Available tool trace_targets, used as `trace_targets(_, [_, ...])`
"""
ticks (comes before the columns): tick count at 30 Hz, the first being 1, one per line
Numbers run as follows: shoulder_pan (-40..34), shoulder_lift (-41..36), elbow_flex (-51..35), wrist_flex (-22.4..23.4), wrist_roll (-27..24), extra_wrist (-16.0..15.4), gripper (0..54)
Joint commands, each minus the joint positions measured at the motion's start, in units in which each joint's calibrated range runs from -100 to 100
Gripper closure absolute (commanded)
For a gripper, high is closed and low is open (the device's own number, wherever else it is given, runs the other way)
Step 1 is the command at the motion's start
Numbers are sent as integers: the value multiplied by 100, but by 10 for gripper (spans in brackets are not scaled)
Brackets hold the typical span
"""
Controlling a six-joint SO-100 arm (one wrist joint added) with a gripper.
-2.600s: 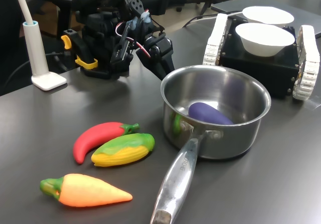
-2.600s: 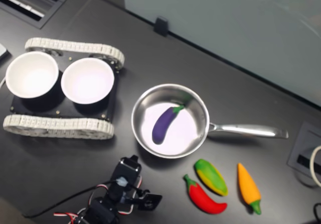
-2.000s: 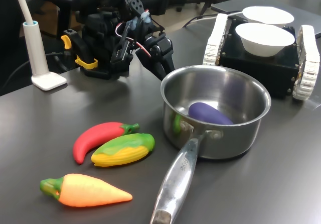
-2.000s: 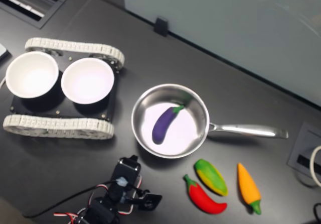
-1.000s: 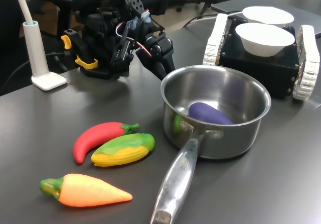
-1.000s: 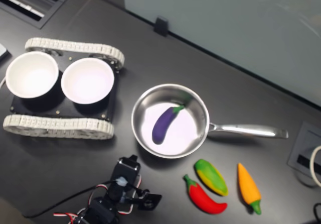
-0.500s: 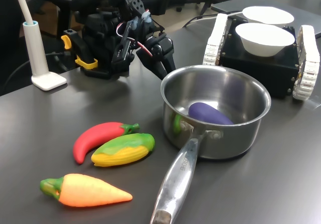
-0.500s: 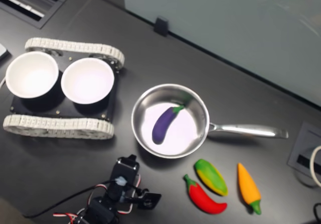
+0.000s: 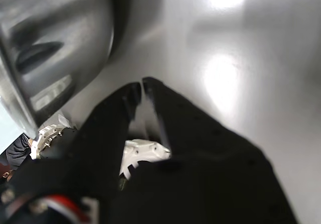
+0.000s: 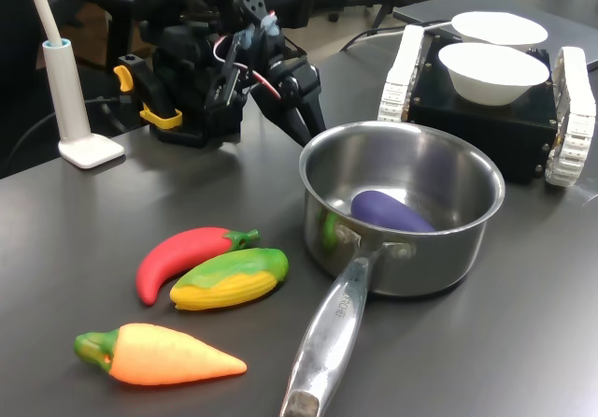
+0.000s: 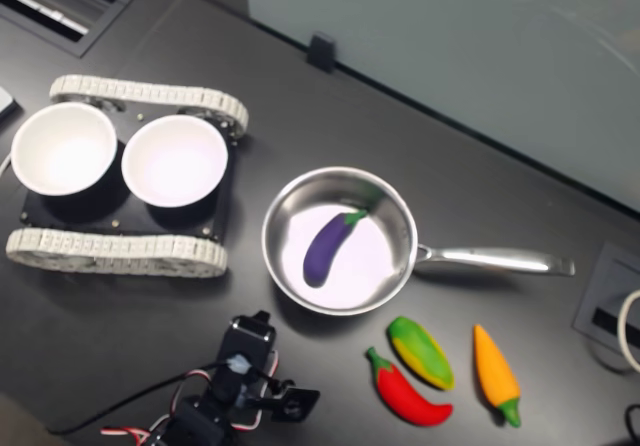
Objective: Pick up the carrot and place them in the pan
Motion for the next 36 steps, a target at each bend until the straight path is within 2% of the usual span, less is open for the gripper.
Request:
trace_targets(1, [90,-50,-738,157,59,50,534])
trace_targets(21, [881,1233,-2565,327,34,8,534])
trace_targets(31, [1558,2447,-4264,558,-24,-269,534])
trace_targets(36, [1764,2751,-4954,703,-24,-328,534])
